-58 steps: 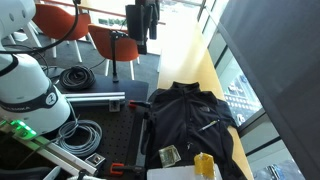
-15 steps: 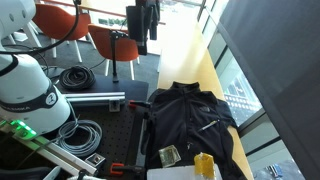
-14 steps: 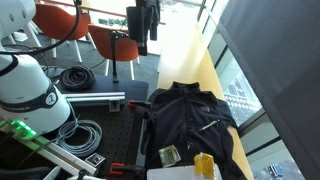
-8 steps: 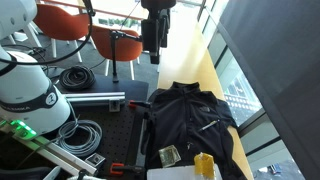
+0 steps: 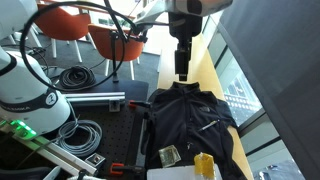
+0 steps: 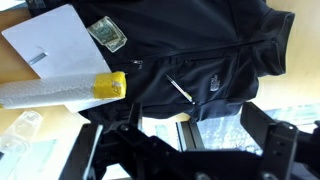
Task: Close the zip of the jersey
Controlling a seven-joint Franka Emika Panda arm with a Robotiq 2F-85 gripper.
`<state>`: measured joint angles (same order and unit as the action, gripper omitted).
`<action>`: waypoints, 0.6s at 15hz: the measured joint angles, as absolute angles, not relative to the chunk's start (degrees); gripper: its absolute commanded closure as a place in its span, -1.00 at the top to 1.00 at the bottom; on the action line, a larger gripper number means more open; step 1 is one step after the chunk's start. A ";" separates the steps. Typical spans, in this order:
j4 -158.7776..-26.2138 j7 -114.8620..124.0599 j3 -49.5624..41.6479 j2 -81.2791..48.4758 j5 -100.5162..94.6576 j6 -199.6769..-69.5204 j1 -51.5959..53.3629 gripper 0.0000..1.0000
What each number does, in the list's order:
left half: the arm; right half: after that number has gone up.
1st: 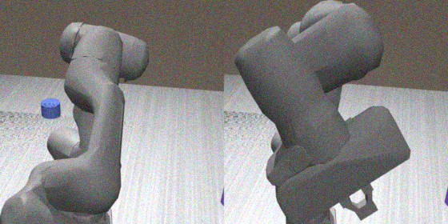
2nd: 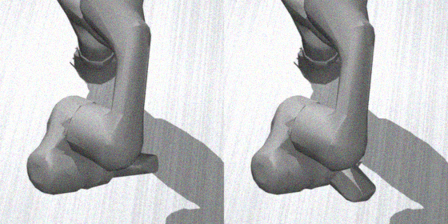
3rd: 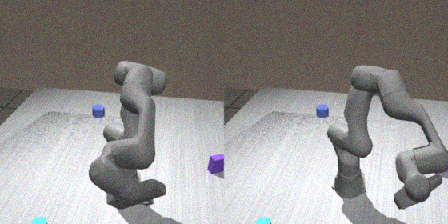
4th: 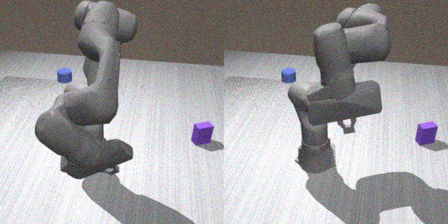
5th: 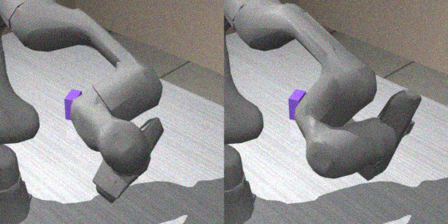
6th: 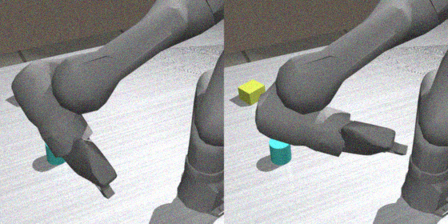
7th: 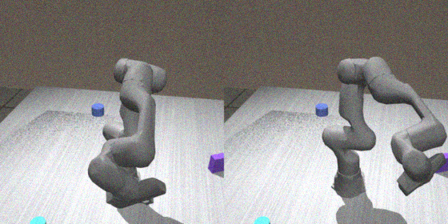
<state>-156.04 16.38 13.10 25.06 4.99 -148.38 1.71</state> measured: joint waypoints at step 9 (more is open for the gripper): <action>-143.35 1.62 4.00 1.95 9.97 -150.43 3.11 1.00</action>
